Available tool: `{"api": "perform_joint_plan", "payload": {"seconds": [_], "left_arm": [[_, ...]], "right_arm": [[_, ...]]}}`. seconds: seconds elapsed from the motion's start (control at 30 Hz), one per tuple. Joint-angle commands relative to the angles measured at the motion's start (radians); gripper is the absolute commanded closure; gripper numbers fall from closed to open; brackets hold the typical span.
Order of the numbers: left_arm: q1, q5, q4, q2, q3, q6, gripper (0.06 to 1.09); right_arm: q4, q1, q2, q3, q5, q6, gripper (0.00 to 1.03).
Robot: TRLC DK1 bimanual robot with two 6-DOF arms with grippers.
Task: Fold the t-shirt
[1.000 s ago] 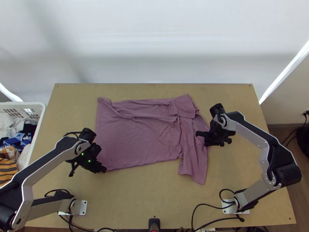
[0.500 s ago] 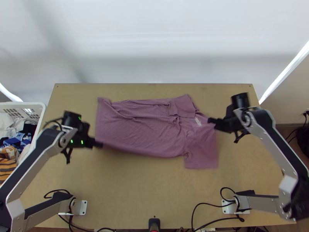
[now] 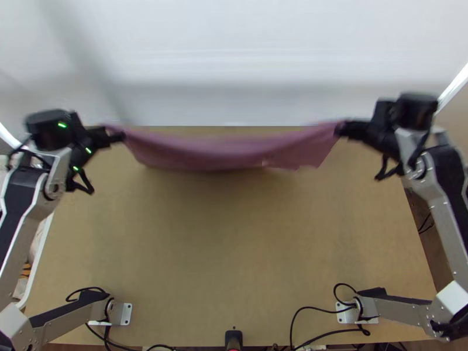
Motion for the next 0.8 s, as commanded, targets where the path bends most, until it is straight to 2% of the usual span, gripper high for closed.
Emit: {"api": "perform_joint_plan", "payload": {"seconds": [0.0, 0.13, 0.27, 0.53, 0.77], "left_arm": [[0.036, -0.038, 0.089, -0.012, 0.079, -0.016, 1.05], [0.081, -0.058, 0.170, -0.025, 0.162, 0.004, 1.05], [0.089, -0.083, 0.224, -0.070, 0.214, 0.044, 1.05], [0.087, -0.103, 0.284, -0.240, 0.208, 0.120, 1.05], [0.087, -0.106, 0.333, -0.407, 0.185, 0.119, 1.05]], "right_arm": [[0.027, -0.047, 0.080, 0.181, 0.036, -0.055, 1.00], [0.027, -0.073, 0.151, 0.390, 0.051, -0.072, 1.00], [0.029, -0.073, 0.134, 0.500, 0.056, -0.112, 1.00], [0.027, -0.075, -0.081, 0.459, 0.053, -0.159, 1.00], [-0.021, -0.062, -0.299, 0.428, 0.037, -0.173, 1.00]]}}
